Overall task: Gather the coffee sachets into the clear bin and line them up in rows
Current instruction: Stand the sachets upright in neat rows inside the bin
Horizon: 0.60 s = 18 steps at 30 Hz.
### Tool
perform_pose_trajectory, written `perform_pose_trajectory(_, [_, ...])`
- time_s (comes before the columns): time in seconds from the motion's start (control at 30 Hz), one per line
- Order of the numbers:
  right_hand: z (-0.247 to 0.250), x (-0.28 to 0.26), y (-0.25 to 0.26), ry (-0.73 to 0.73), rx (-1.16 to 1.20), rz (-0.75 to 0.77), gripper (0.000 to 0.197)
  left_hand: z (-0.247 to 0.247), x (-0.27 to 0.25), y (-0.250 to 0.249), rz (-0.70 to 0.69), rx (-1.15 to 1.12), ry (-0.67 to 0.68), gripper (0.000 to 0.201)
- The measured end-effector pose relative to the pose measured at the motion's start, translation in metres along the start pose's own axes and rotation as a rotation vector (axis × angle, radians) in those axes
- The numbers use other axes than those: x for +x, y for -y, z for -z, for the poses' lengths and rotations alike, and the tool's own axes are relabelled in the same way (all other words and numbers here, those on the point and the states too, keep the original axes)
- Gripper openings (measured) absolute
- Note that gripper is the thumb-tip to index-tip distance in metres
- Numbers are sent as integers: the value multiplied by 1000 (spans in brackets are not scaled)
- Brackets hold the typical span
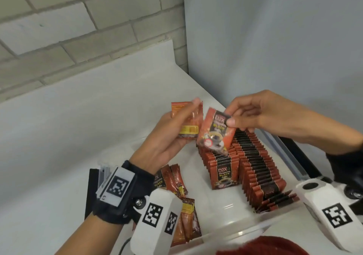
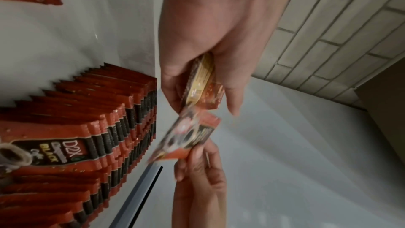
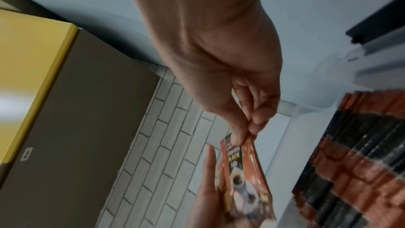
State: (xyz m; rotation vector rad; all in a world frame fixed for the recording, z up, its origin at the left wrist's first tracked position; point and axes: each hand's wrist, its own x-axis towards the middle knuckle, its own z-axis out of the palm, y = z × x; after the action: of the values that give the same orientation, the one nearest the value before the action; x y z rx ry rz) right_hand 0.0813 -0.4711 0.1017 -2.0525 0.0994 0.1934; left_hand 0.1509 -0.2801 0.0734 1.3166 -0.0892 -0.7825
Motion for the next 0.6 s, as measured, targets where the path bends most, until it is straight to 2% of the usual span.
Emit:
perform_pose_trajectory(0.1, [-8,-11,-7,152,-170,-9,5,3,3,-2,22,-104,-75,29])
perform_pose_trajectory(0.2, [-24,-17,-15,239,-335,6,12,2,3,-1,27,-105,-74,27])
perform_pose_trajectory(0.43, [-46,-20,-18,268,-729,64,17,6,3,0,27,-211,-35,21])
perform_pose_trajectory(0.6, [-44,-19,-18,278,-781,45,19,7,4,0,31,-262,-26,16])
